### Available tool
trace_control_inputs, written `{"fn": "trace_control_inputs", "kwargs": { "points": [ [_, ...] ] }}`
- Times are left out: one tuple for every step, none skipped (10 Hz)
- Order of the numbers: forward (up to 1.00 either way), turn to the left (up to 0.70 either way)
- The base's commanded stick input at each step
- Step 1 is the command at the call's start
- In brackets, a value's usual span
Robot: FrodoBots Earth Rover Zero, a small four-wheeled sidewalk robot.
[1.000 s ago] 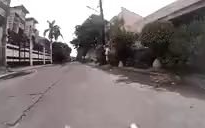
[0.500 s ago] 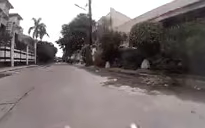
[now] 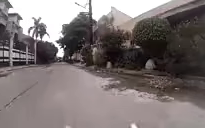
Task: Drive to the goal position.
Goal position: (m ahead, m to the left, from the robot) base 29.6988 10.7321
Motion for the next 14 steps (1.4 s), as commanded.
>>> {"fn": "trace_control_inputs", "kwargs": {
  "points": [
    [0.7,0.09],
    [0.7,0.0],
    [0.7,0.0],
    [0.7,0.0],
    [0.7,0.0],
    [0.7,0.0],
    [0.7,0.0],
    [0.7,0.0],
    [0.7,0.0],
    [0.7,0.0],
    [0.7,0.0],
    [0.7,0.0],
    [0.7,0.14],
    [0.7,0.27]
  ]
}}
